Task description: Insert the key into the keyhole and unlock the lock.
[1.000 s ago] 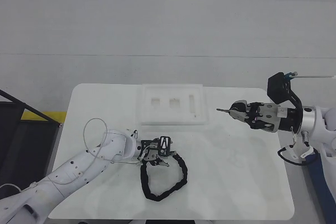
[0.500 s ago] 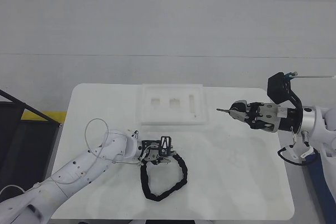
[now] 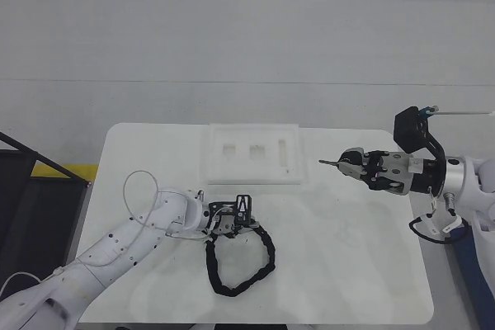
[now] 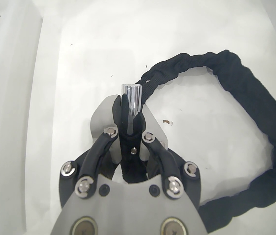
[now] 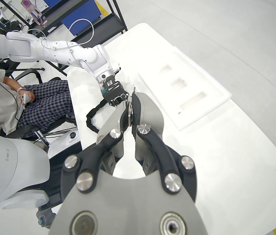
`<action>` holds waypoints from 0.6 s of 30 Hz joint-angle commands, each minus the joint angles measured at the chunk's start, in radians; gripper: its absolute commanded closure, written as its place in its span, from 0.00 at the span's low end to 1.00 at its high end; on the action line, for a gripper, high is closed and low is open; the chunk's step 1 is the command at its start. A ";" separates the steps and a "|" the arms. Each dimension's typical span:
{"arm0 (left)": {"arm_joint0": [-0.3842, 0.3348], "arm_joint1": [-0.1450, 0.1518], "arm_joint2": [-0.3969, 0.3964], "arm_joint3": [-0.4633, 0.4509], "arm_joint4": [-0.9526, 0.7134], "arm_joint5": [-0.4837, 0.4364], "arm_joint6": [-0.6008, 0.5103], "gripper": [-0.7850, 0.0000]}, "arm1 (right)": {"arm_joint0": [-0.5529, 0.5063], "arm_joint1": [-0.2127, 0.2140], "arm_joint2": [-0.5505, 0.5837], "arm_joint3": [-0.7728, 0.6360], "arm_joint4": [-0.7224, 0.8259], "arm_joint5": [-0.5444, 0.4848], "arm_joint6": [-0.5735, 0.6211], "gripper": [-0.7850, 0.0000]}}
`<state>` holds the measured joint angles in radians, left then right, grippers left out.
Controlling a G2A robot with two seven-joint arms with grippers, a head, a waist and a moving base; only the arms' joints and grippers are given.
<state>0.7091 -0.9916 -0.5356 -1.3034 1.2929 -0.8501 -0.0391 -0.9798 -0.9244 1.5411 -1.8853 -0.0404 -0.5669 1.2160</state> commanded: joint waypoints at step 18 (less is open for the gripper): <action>-0.010 0.017 -0.145 -0.104 -0.193 -0.162 0.049 1.00 | 0.000 0.000 0.000 0.000 0.000 0.000 0.000 1.00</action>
<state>0.6964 -0.9782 -0.6741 -1.3901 1.1235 -1.0104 0.0054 -0.9798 -0.9244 1.5411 -1.8853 -0.0404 -0.5669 1.2160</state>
